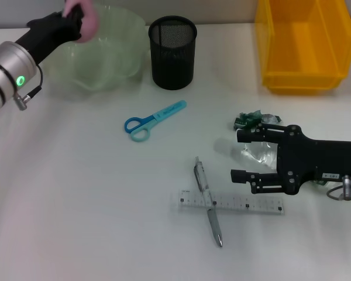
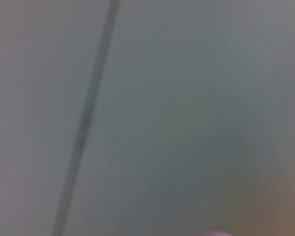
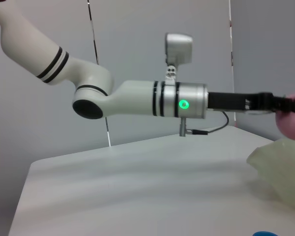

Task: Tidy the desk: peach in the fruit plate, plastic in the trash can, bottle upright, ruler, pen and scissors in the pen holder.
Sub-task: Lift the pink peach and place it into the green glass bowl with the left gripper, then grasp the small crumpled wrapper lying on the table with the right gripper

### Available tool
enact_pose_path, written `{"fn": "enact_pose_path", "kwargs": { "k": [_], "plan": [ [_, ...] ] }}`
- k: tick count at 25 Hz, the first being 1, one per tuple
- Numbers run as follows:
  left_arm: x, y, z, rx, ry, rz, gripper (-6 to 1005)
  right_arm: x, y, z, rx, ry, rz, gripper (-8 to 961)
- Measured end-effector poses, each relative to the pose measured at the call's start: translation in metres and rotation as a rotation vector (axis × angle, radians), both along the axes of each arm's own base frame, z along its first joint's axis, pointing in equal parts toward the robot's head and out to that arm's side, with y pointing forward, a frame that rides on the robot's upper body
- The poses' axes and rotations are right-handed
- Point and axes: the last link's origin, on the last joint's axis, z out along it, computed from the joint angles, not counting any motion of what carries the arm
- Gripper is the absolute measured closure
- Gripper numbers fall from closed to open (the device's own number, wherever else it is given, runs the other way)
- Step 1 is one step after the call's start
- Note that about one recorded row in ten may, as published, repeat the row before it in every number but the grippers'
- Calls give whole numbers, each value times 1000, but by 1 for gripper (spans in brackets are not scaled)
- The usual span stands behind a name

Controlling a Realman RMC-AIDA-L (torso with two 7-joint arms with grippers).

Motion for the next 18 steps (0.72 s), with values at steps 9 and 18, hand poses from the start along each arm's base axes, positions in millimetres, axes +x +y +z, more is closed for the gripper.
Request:
{"fn": "enact_pose_path", "kwargs": {
  "k": [9,18],
  "plan": [
    [6,10,-18,8,170,23,870,0,0,0,0,9,-5,157],
    [13,7,-19,6,109,-15,543,0,-1,1,-1,16,-15,157]
  ]
}}
